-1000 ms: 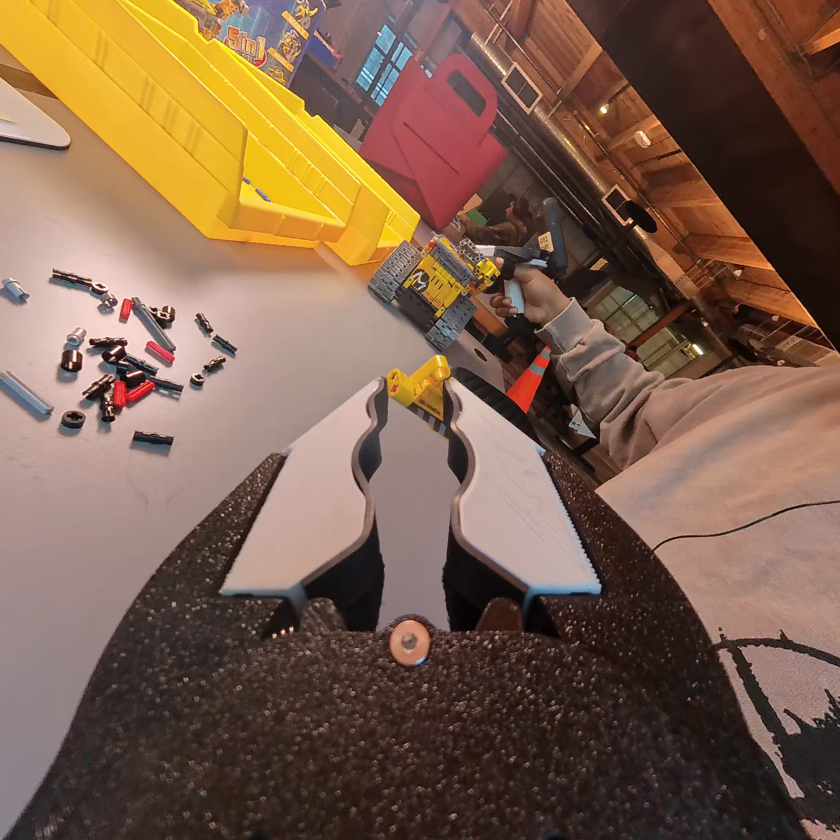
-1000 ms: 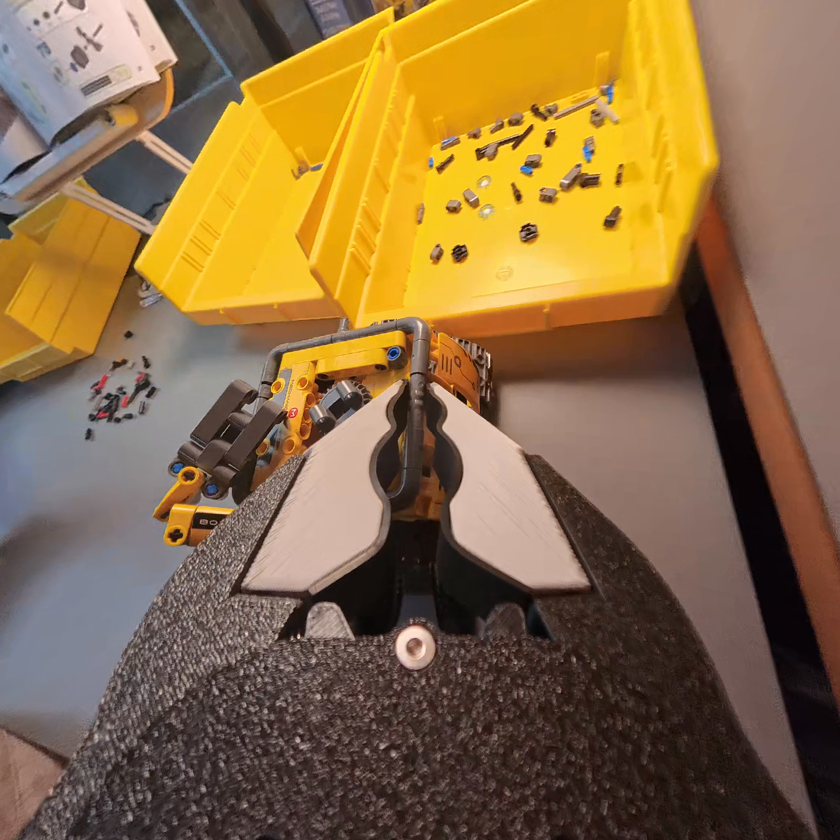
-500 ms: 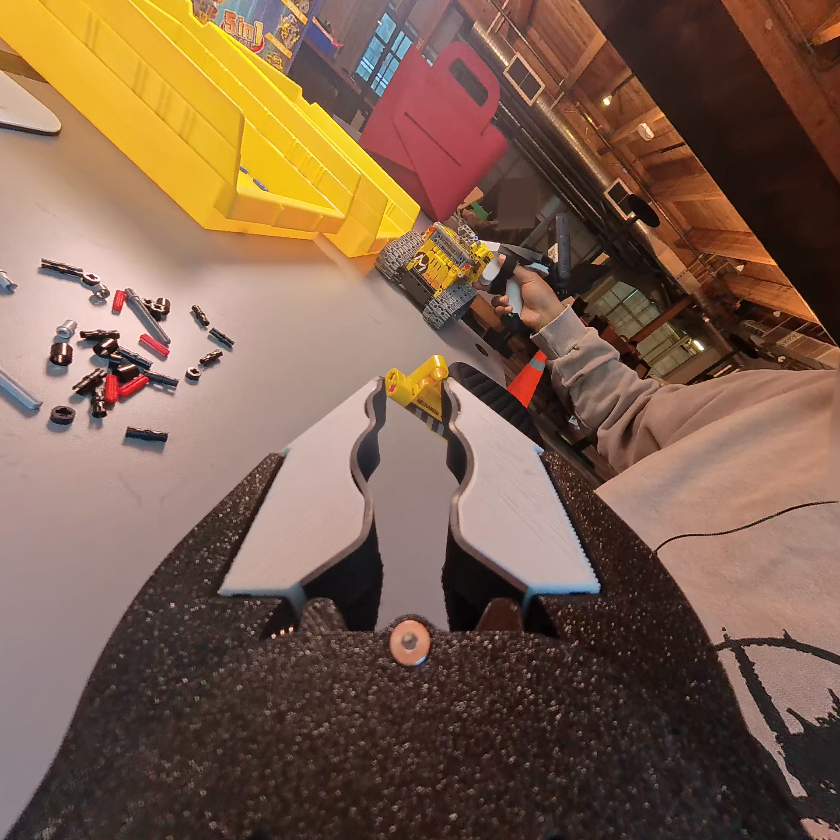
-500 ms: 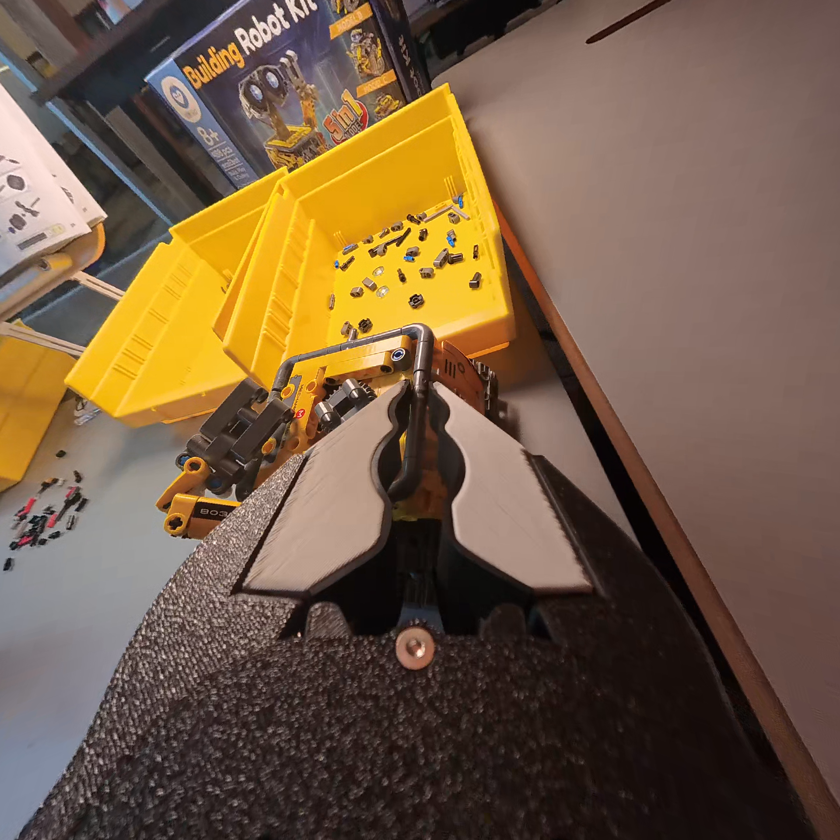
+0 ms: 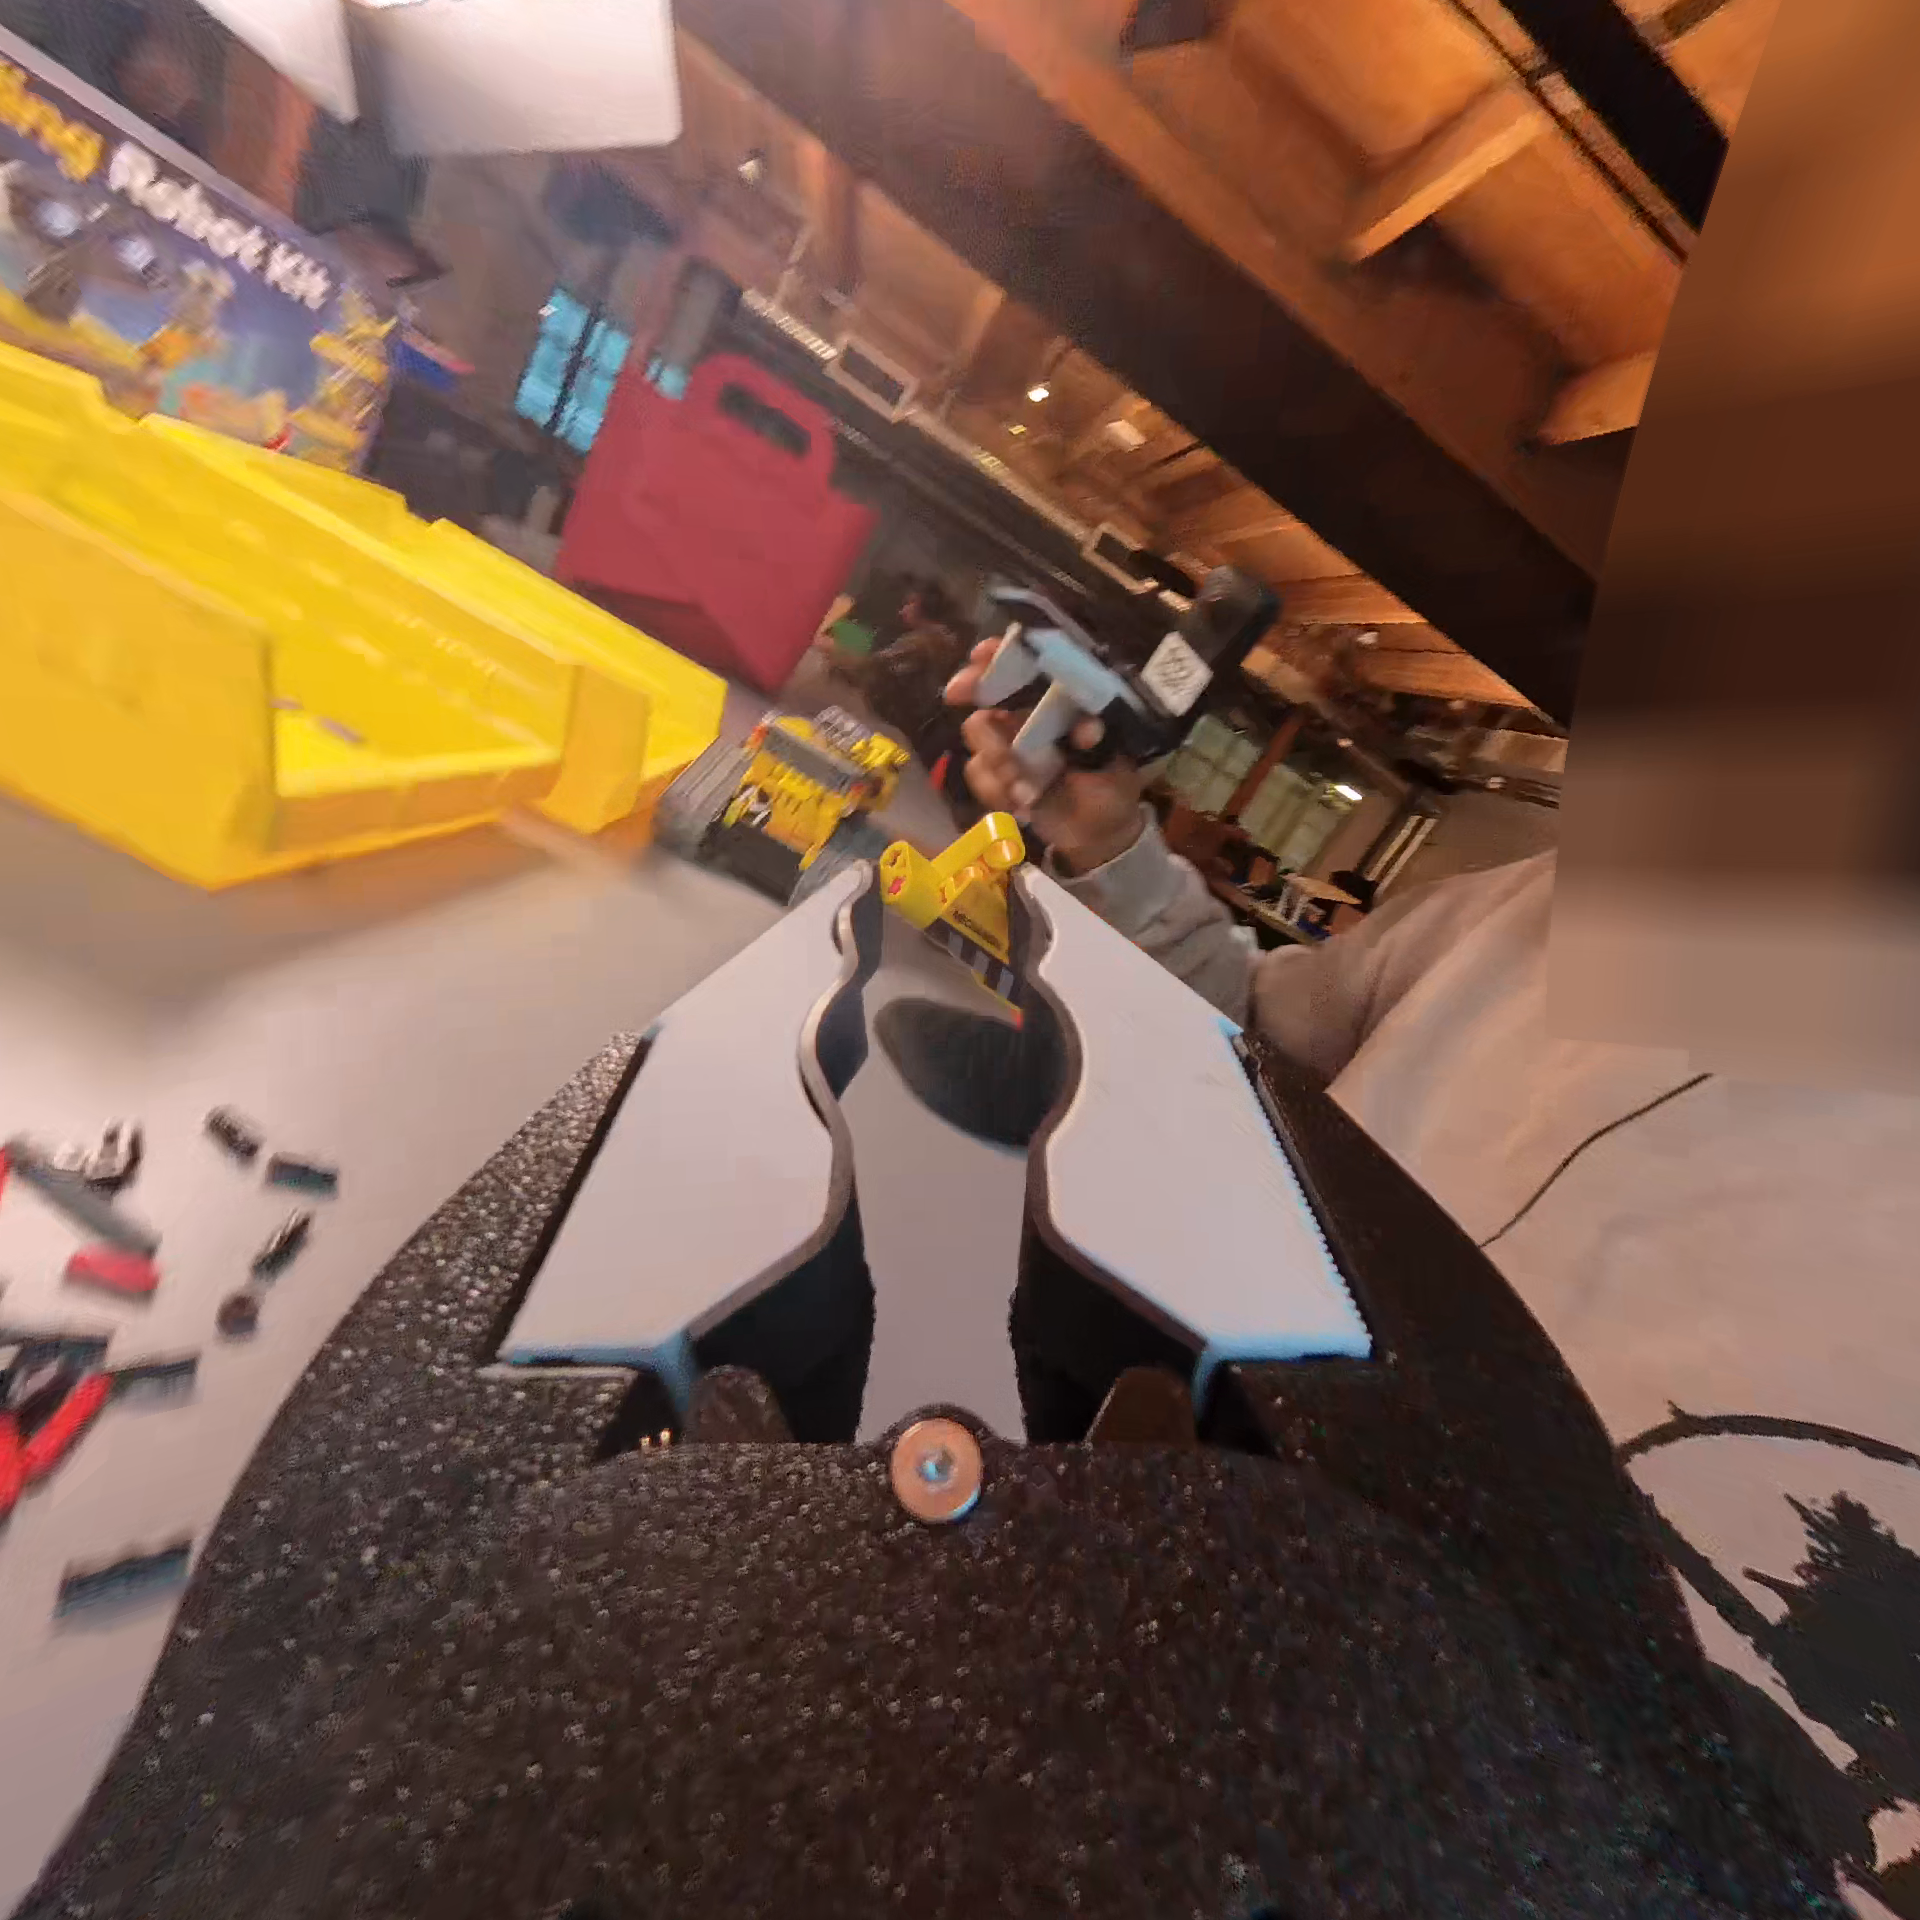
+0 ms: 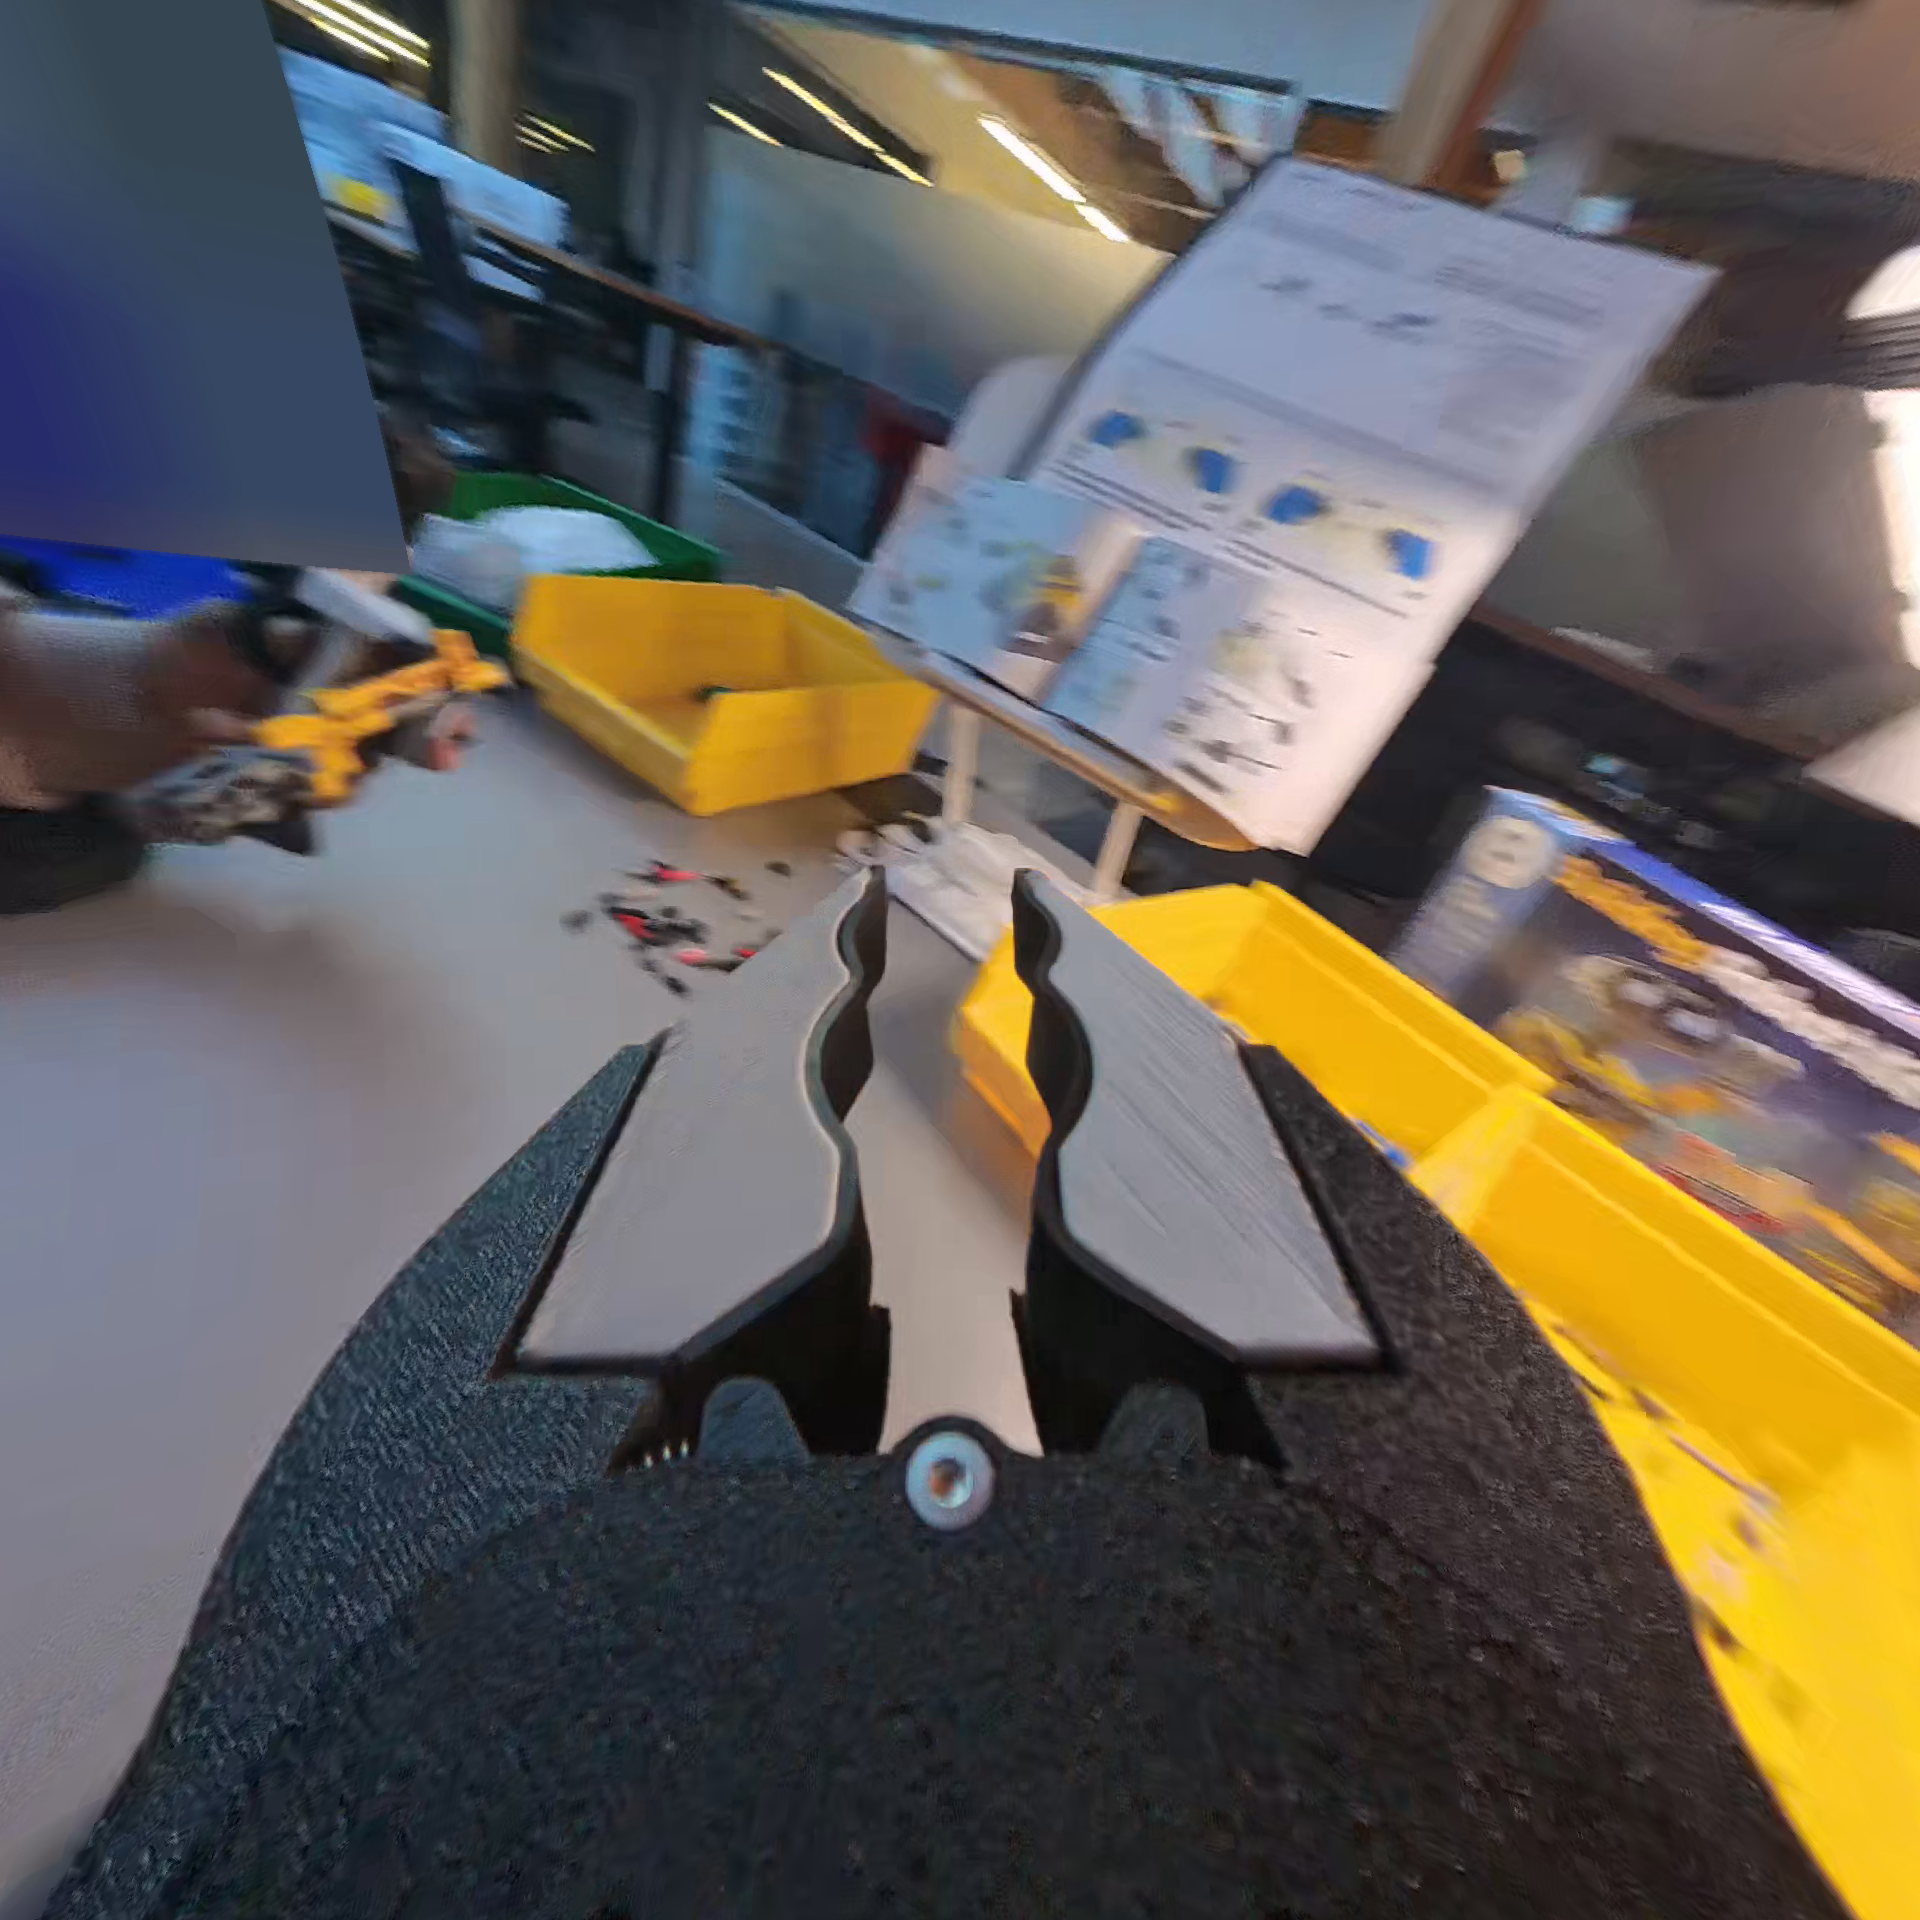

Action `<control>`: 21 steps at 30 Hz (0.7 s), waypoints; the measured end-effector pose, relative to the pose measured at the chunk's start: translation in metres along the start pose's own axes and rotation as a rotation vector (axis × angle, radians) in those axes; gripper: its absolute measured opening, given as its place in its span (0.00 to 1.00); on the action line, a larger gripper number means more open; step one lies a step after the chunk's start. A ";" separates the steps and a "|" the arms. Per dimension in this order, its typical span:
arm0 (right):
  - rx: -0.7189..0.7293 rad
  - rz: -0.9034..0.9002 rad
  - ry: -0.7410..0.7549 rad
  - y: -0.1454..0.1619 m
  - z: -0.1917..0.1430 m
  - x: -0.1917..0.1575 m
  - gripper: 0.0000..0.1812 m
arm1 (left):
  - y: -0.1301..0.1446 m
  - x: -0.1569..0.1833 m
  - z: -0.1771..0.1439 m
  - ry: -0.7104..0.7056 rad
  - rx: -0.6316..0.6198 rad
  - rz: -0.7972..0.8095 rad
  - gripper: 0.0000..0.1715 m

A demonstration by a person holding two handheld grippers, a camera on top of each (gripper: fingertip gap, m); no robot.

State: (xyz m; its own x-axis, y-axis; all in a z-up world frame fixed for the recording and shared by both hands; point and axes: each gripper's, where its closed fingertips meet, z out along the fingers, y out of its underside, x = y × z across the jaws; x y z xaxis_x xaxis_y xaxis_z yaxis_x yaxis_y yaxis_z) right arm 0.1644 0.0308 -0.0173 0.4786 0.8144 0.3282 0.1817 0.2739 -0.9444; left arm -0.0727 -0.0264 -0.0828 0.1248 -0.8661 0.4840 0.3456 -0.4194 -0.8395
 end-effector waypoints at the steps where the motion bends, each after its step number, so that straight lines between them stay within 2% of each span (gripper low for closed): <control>1: 0.022 0.047 -0.136 -0.003 0.026 -0.030 0.12 | -0.008 0.006 0.006 0.051 0.018 0.026 0.14; 4: 0.081 0.236 -0.461 -0.013 0.089 -0.097 0.14 | -0.024 0.007 0.021 0.088 0.038 0.090 0.14; 7: 0.067 0.443 -0.734 -0.013 0.129 -0.144 0.22 | -0.020 -0.010 0.026 0.000 0.021 0.160 0.14; 8: 0.035 0.502 -0.781 -0.005 0.141 -0.154 0.25 | -0.016 -0.019 0.024 -0.053 0.012 0.189 0.14; 11: -0.101 0.566 -0.830 0.040 0.161 -0.181 0.29 | -0.003 -0.036 0.015 -0.161 0.011 0.215 0.14; 12: -0.137 0.555 -0.846 0.053 0.161 -0.191 0.25 | 0.002 -0.042 0.013 -0.204 -0.003 0.225 0.14; 14: -0.135 0.525 -0.824 0.068 0.160 -0.198 0.11 | 0.014 -0.048 0.014 -0.252 -0.069 0.271 0.14; 15: -0.151 0.514 -0.834 0.073 0.158 -0.201 0.10 | 0.019 -0.047 0.017 -0.250 -0.097 0.284 0.14; 17: -0.185 0.466 -0.841 0.080 0.154 -0.199 0.09 | 0.025 -0.051 0.019 -0.272 -0.139 0.288 0.14; 21: -0.192 0.460 -0.673 0.094 0.163 -0.171 0.07 | 0.027 -0.070 0.012 -0.385 -0.152 0.219 0.18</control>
State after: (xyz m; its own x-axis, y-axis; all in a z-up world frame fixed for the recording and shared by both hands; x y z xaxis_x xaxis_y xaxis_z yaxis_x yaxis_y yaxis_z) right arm -0.0400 0.0007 -0.1646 -0.0630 0.9719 -0.2268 0.2658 -0.2027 -0.9425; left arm -0.0605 0.0259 -0.1364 0.5255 -0.7868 0.3237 0.1362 -0.2978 -0.9449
